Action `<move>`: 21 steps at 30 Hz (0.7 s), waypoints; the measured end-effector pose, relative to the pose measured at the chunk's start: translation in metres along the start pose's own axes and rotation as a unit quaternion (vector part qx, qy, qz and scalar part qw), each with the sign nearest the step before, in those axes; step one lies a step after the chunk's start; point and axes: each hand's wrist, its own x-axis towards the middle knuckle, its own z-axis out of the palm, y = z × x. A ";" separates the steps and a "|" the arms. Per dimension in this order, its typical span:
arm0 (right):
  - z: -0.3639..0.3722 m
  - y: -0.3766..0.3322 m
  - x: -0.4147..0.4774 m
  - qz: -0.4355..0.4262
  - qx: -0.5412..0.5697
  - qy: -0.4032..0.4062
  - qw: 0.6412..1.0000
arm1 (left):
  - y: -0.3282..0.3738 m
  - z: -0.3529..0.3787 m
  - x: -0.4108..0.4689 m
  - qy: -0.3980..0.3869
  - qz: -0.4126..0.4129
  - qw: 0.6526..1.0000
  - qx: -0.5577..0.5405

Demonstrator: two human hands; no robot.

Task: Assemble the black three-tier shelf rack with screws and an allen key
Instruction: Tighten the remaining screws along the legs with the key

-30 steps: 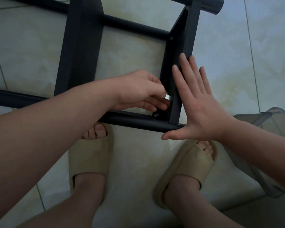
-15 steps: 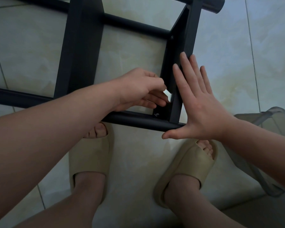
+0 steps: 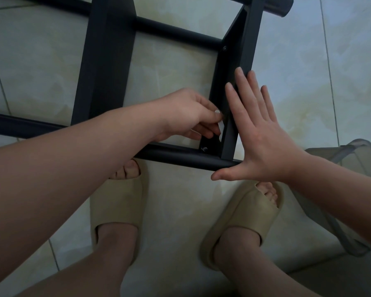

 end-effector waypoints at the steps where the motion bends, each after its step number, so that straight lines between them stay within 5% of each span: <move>1: 0.000 0.000 0.000 0.000 0.000 -0.001 1.000 | 0.000 0.001 0.000 -0.003 0.004 1.000 0.006; 21: 0.003 0.002 -0.001 -0.005 -0.003 0.004 1.000 | 0.003 -0.003 -0.002 -0.028 -0.014 0.996 0.085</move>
